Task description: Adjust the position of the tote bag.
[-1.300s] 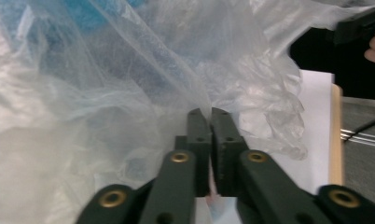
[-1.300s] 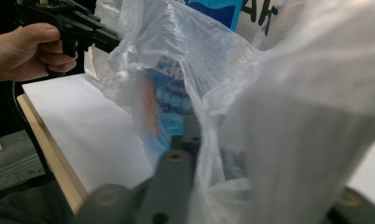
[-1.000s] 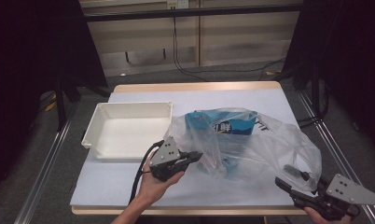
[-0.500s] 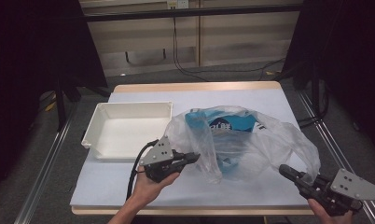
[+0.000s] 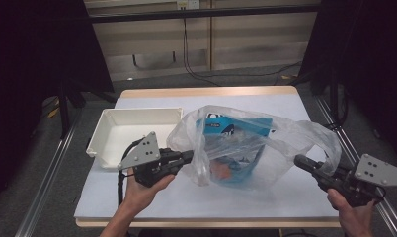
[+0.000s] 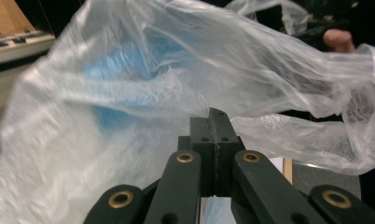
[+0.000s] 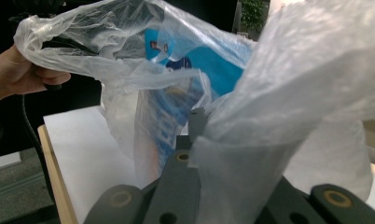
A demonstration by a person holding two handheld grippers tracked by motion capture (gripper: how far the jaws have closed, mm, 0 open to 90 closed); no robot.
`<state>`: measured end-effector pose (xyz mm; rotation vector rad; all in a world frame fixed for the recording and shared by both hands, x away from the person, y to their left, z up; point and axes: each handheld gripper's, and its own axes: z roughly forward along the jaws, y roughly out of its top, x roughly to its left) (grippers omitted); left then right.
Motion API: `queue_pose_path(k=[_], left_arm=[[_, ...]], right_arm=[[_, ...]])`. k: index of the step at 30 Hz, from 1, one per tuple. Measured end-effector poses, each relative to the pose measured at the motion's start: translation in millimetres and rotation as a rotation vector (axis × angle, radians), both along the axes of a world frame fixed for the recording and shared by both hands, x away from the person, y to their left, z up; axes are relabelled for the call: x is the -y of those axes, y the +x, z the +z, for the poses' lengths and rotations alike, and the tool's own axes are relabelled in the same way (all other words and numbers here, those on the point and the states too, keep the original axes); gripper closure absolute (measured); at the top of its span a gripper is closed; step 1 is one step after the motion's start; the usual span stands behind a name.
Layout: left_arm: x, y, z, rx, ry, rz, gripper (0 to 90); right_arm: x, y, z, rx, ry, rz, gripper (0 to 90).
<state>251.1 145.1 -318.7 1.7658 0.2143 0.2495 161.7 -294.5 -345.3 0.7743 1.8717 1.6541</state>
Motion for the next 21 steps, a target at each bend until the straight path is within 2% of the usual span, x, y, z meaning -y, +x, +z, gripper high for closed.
queue_pose_path(k=[3, 6, 9, 11, 17, 19, 21], left_arm=[[-5.6, 3.8, 11.1, 0.006, -0.032, 0.008, 90.0], [-10.6, 9.6, 23.6, 0.015, -0.045, 0.016, 90.0], [-18.0, 11.9, 36.1, 0.008, -0.071, 0.025, 90.0], [-21.8, 12.3, 41.9, 0.016, -0.068, 0.039, 90.0], [-33.3, 20.0, 55.8, 0.050, -0.095, 0.068, 90.0], [-37.5, 25.9, 61.7, 0.047, -0.106, 0.088, 90.0], [-41.3, 32.9, 66.2, 0.036, -0.095, 0.102, 90.0]], right_arm=[[1.5, 6.6, 7.8, 0.001, 0.000, 0.001, 89.9], [3.5, 15.4, 17.6, 0.004, -0.002, 0.005, 90.0], [7.8, 29.5, 31.0, 0.000, 0.029, 0.012, 89.9], [8.6, 31.6, 33.3, 0.006, 0.025, 0.006, 90.0], [10.6, 41.8, 48.6, 0.033, 0.033, -0.006, 90.0], [12.7, 43.8, 54.7, 0.044, 0.040, -0.015, 90.0], [14.6, 45.9, 60.8, 0.044, 0.044, -0.019, 90.0]])
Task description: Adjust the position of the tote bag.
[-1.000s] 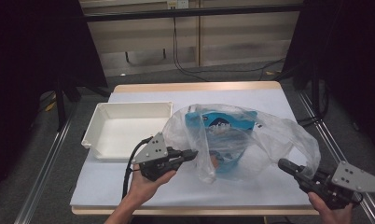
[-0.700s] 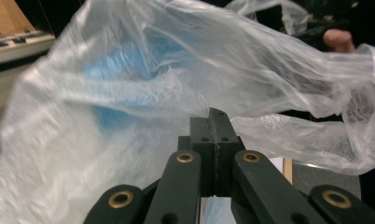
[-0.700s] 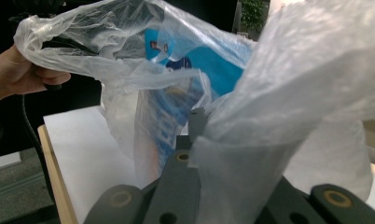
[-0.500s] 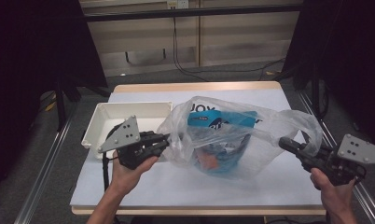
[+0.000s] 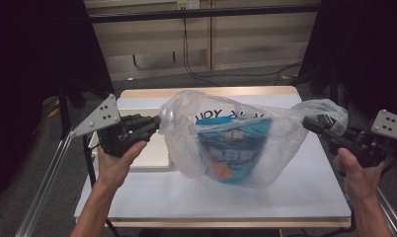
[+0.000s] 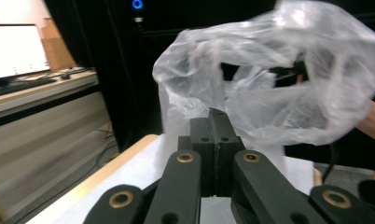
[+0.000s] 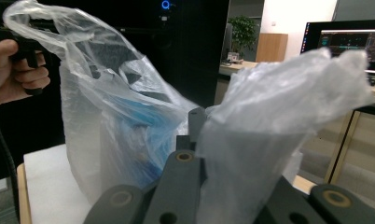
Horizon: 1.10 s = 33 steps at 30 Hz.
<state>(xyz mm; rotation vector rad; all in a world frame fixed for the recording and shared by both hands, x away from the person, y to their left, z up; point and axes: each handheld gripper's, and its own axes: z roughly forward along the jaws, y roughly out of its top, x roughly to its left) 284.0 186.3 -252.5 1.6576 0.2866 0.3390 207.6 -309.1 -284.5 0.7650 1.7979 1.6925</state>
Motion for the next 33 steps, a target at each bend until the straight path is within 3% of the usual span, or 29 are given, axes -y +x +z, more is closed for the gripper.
queue_pose_path(k=[5, 13, 15, 18, 20, 23, 25, 26, 28, 31, 33], left_arm=[[-6.7, 5.1, 0.9, -0.005, -0.025, 0.020, 90.0], [-21.2, 17.2, 3.1, -0.032, -0.018, 0.053, 90.0], [-24.9, 18.8, 0.1, -0.049, -0.031, 0.080, 90.0], [-36.2, 19.6, -5.1, -0.033, -0.047, 0.140, 90.0], [-41.1, 19.5, -11.6, -0.057, -0.060, 0.104, 90.0], [-47.4, 20.5, -17.9, -0.072, -0.076, 0.107, 90.0], [-49.6, 19.8, -18.2, -0.063, -0.058, 0.136, 90.0], [-49.4, 19.4, -17.7, -0.052, -0.020, 0.144, 90.0], [-46.9, 19.9, -19.3, -0.050, 0.004, 0.151, 90.0], [-44.9, 22.1, -23.7, -0.052, 0.062, 0.167, 90.0], [-44.3, 24.8, -29.9, -0.075, 0.068, 0.157, 90.0]], right_arm=[[1.4, 3.4, 11.7, 0.000, -0.005, -0.009, 90.0], [2.7, 4.1, 14.7, 0.015, 0.012, -0.012, 90.0], [3.2, 3.7, 14.9, 0.022, 0.019, -0.020, 90.0], [5.0, 2.5, 15.7, 0.031, 0.020, -0.037, 90.0], [6.6, 2.7, 15.4, 0.025, 0.024, -0.026, 90.0], [4.4, 3.9, 16.9, 0.025, 0.022, -0.022, 90.0], [1.2, 5.6, 19.5, 0.024, 0.009, -0.018, 90.0], [-0.6, 6.7, 20.6, 0.011, -0.003, -0.018, 90.0], [-3.0, 10.5, 21.1, -0.018, -0.017, -0.022, 90.0], [-3.9, 15.4, 18.0, -0.057, -0.032, -0.032, 90.0], [-3.4, 15.5, 14.6, -0.073, -0.039, -0.027, 90.0]])
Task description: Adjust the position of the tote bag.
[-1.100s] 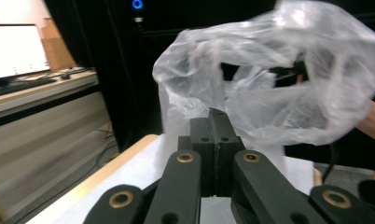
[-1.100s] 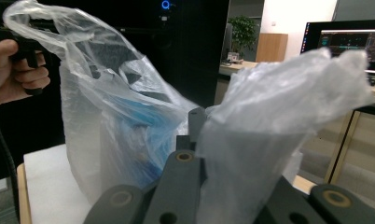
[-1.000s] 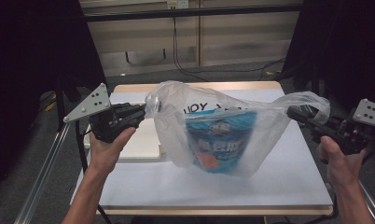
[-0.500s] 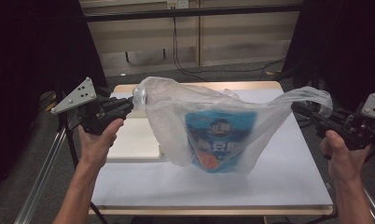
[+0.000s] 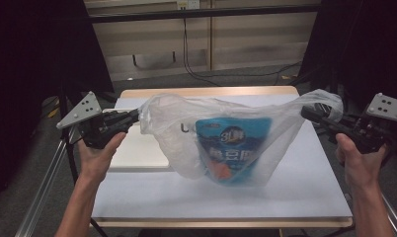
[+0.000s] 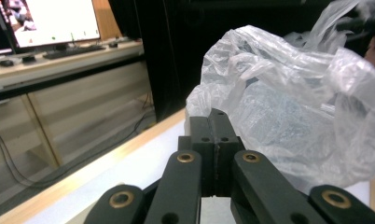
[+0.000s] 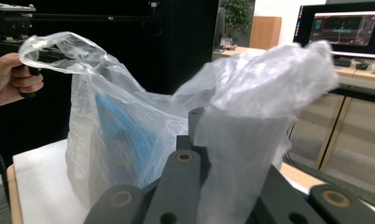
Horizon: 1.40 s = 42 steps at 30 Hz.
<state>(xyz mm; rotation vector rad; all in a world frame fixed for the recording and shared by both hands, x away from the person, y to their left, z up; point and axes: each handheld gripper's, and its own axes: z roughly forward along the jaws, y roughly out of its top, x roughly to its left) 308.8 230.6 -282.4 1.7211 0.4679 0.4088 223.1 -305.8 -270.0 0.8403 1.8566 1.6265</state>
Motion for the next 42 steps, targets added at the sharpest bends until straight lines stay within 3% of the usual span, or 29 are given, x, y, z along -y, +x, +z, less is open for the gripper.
queue_pose_path(k=[9, 19, 23, 25, 29, 35, 42], left_arm=[[12.7, 11.0, -22.1, -0.064, 0.055, -0.025, 90.0], [9.1, 4.7, -38.6, -0.100, 0.075, -0.038, 90.0], [7.0, -3.1, -43.6, -0.109, 0.107, -0.042, 90.0], [5.0, -4.9, -46.2, -0.116, 0.107, -0.044, 90.0], [3.6, -2.9, -56.4, -0.144, 0.112, -0.037, 90.0], [3.3, -1.8, -67.3, -0.174, 0.117, -0.039, 90.0], [0.5, -5.7, -80.9, -0.212, 0.160, -0.021, 90.0]], right_arm=[[6.3, 5.8, -21.2, -0.063, -0.020, -0.033, 90.0], [11.3, 4.5, -39.0, -0.106, -0.033, -0.030, 90.0], [10.9, 2.2, -47.5, -0.133, -0.058, -0.044, 90.0], [11.7, 1.1, -50.2, -0.136, -0.046, -0.045, 90.0], [13.2, 3.5, -59.9, -0.150, -0.033, -0.035, 90.0], [7.5, 4.8, -64.5, -0.169, -0.056, -0.017, 90.0], [7.4, 3.7, -76.5, -0.213, -0.084, -0.010, 90.0]])
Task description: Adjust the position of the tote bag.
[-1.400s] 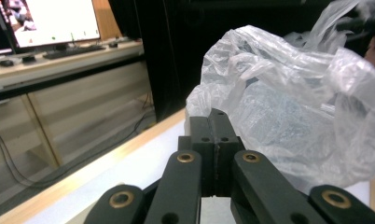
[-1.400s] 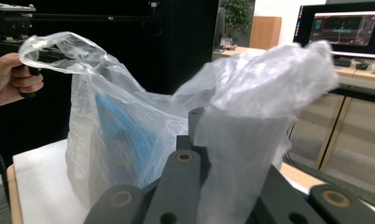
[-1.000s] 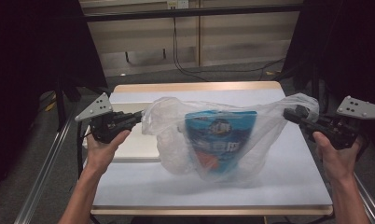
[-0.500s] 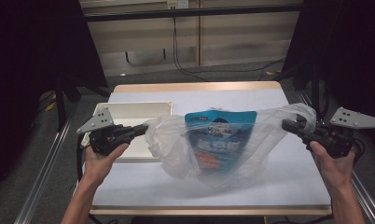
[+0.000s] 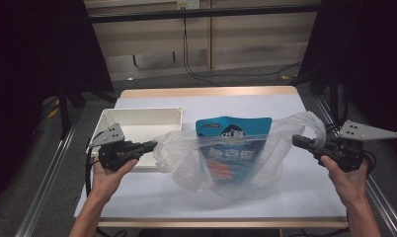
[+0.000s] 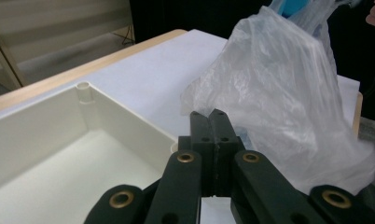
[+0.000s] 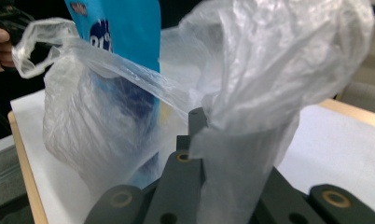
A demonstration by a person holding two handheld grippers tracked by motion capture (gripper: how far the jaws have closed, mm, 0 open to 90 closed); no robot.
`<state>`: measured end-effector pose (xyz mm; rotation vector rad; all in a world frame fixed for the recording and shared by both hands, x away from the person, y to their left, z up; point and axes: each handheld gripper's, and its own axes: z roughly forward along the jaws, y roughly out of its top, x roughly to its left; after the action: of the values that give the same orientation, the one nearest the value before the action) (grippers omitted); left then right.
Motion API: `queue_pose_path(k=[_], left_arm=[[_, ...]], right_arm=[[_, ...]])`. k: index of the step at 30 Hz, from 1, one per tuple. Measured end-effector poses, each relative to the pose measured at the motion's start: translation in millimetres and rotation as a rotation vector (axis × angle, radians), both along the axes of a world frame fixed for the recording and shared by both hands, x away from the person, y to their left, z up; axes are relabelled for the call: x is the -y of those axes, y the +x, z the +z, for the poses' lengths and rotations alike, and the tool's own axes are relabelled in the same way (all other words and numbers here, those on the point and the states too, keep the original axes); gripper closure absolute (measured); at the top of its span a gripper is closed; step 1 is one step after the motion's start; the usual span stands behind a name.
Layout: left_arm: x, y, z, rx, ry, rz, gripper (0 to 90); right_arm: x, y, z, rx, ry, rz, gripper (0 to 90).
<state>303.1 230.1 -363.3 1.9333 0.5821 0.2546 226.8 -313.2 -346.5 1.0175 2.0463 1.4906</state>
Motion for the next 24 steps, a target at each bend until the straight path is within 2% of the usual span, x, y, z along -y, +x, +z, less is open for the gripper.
queue_pose_path(k=[2, 5, 8, 15, 18, 21, 23, 24], left_arm=[[0.3, 0.5, -4.6, -0.020, 0.004, 0.001, 90.0], [3.1, -0.8, -10.5, -0.030, 0.055, -0.005, 90.0], [1.1, -3.9, -13.9, -0.042, 0.071, -0.005, 90.0], [-3.4, -11.9, -17.9, -0.052, 0.058, -0.010, 90.0], [0.4, -15.5, -22.4, -0.065, 0.092, -0.019, 90.0], [0.4, -17.7, -27.8, -0.079, 0.099, -0.027, 90.0], [0.0, -17.9, -32.6, -0.102, 0.110, -0.024, 90.0], [-0.7, -18.3, -35.5, -0.112, 0.102, -0.031, 90.0]], right_arm=[[-0.1, 0.2, -3.8, -0.012, -0.010, 0.003, 90.0], [-1.6, 0.8, -11.3, -0.045, -0.034, 0.009, 90.0], [-3.8, 0.5, -14.6, -0.052, -0.046, 0.014, 90.0], [-4.6, -2.8, -27.5, -0.087, -0.056, 0.018, 90.0], [-5.0, -3.8, -34.0, -0.104, -0.054, 0.019, 90.0], [-4.2, -4.1, -40.0, -0.121, -0.059, 0.018, 90.0], [-3.5, -4.7, -44.2, -0.131, -0.060, 0.020, 90.0], [-3.5, -4.9, -46.2, -0.134, -0.060, 0.020, 90.0]])
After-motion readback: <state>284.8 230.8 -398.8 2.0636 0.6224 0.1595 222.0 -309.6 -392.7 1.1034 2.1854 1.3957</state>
